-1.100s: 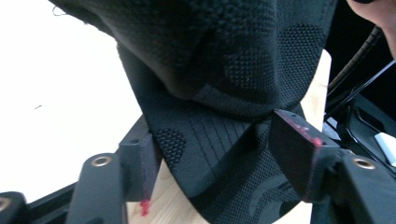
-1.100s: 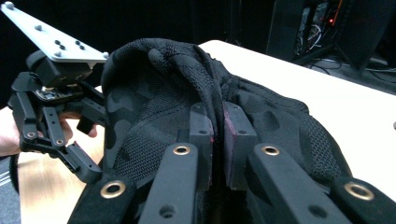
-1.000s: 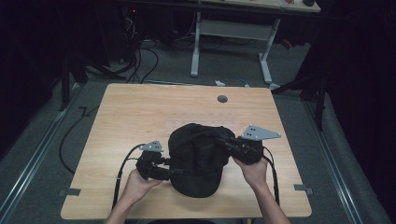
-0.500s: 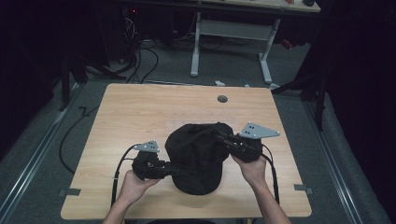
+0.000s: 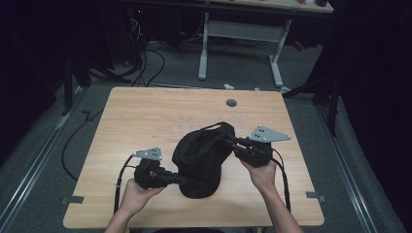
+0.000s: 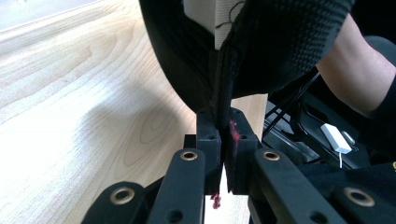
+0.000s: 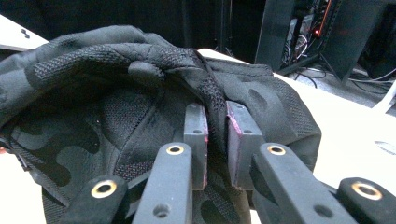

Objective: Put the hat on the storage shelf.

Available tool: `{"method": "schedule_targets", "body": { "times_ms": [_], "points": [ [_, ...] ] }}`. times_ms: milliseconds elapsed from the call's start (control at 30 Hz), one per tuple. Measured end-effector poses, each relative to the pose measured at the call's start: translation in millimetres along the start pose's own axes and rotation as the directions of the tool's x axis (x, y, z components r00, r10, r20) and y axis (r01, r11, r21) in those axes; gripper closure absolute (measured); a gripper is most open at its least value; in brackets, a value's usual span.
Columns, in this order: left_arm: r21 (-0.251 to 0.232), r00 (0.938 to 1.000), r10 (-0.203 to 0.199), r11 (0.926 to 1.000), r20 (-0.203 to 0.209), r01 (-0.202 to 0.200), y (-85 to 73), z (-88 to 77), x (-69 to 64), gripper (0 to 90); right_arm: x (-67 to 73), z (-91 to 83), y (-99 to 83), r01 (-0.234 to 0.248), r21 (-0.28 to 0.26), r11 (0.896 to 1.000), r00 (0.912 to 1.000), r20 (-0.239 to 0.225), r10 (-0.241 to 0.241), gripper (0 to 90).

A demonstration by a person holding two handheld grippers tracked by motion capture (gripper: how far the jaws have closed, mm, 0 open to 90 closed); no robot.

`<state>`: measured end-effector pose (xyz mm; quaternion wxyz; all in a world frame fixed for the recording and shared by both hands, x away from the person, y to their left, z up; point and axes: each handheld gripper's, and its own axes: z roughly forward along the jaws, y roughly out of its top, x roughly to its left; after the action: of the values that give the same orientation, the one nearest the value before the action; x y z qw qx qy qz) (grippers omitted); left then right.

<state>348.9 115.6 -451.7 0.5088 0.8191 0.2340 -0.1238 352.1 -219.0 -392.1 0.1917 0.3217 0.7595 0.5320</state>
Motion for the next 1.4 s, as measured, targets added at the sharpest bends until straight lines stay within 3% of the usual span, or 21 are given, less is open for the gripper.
{"method": "schedule_targets", "body": {
  "times_ms": [133, 367, 567, 733, 1000, 1133, 1333, 1400],
  "points": [
    [-0.023, 1.0000, 0.003, 0.9997, -0.006, -0.003, -0.7, -4.0, -0.6, 86.4, -1.6, 0.2, -1.0, -0.019, -0.009, 1.000, 0.9998, 0.004, 0.019, 74.7],
    [-0.054, 0.9994, 0.001, 0.9985, -0.035, -0.003, -2.8, -10.2, -0.8, 86.6, -6.2, -2.0, -3.8, -0.061, -0.013, 0.998, 0.9981, 0.007, 0.061, 51.8],
    [-0.095, 0.9985, -0.009, 0.9955, -0.054, 0.004, -2.4, -18.5, -0.3, 86.6, -11.1, -10.1, -11.0, -0.083, -0.028, 0.996, 0.9953, 0.047, 0.084, 41.6],
    [-0.122, 0.9958, -0.027, 0.9925, -0.087, 0.016, -1.4, -24.2, 2.0, 86.5, -17.0, -10.8, -31.5, -0.104, 0.050, 0.993, 0.9893, 0.108, 0.098, 40.4],
    [-0.145, 0.9905, -0.036, 0.9892, -0.133, 0.017, 1.6, -28.4, 4.0, 86.4, -25.9, -7.5, -75.3, -0.185, 0.154, 0.971, 0.9679, 0.199, 0.153, 39.8],
    [-0.163, 0.9874, -0.035, 0.9865, -0.154, 0.010, 3.8, -30.4, 3.9, 86.5, -30.8, -3.1, -96.4, -0.209, 0.213, 0.954, 0.9538, 0.260, 0.150, 39.4],
    [-0.188, 0.9819, -0.049, 0.9820, -0.183, 0.014, 6.7, -35.0, 6.7, 86.4, -39.7, 3.6, -123.2, -0.254, 0.288, 0.923, 0.9259, 0.348, 0.146, 38.4],
    [-0.192, 0.9799, -0.053, 0.9812, -0.192, 0.015, 7.4, -36.1, 7.3, 86.5, -42.0, 4.4, -127.9, -0.256, 0.301, 0.919, 0.9185, 0.372, 0.133, 38.0]
  ]
}}
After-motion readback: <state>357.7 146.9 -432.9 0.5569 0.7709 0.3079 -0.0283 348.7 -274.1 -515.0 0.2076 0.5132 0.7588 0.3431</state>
